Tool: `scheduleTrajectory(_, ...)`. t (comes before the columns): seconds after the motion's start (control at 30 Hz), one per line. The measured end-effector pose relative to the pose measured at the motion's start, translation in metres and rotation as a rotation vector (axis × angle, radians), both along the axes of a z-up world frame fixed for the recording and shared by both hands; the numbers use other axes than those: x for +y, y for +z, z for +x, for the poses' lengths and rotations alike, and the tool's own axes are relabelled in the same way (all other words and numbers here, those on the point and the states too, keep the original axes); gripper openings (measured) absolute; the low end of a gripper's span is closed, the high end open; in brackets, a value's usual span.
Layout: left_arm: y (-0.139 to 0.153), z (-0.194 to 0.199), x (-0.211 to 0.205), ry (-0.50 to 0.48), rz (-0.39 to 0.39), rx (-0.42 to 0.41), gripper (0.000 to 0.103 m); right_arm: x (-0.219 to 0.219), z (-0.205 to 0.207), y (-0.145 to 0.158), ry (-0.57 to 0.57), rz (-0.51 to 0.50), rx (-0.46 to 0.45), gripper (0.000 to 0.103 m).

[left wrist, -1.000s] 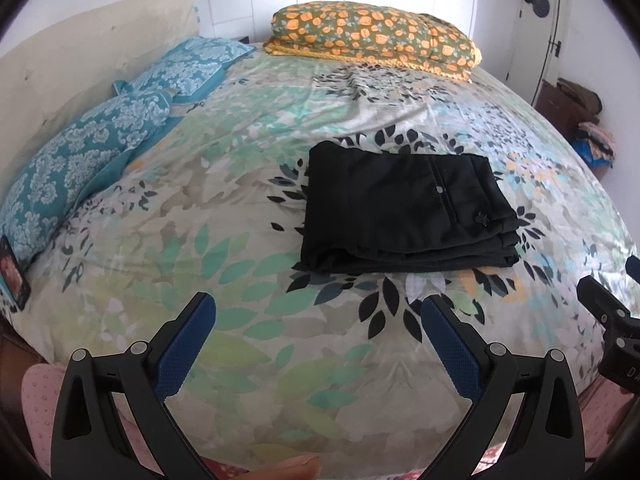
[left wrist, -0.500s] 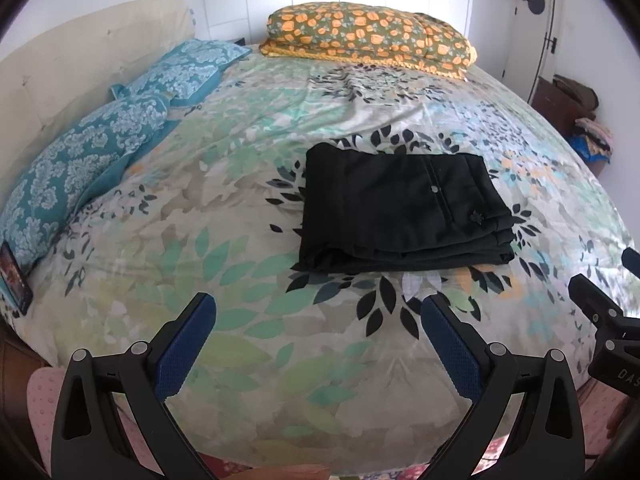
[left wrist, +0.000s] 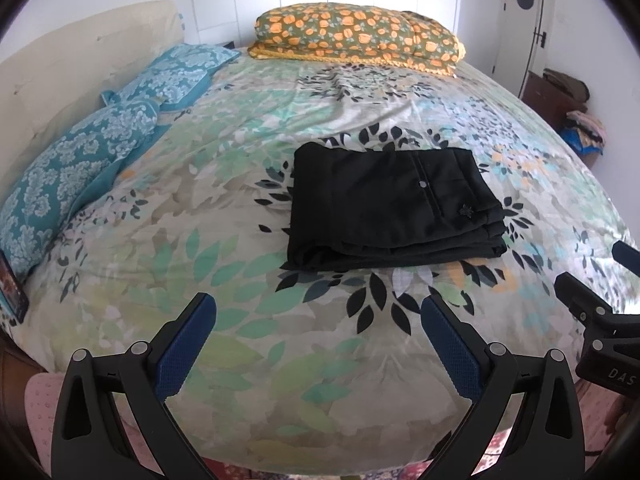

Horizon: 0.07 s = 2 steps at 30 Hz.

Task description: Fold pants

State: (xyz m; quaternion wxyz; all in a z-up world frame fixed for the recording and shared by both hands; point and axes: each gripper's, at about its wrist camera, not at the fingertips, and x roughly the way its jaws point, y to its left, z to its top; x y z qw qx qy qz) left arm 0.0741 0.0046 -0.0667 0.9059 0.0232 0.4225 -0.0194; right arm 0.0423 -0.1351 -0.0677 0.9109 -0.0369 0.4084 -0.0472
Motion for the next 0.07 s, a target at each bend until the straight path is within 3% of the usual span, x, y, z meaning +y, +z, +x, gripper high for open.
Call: scheduleTrajectory(0.07, 0.0009, -0.0004, -0.0002, 0.003, 0.007, -0.005, 0.102, -0.0002, 0.0001, -0.0001, 0.0, 0.0, -0.001, 0.103)
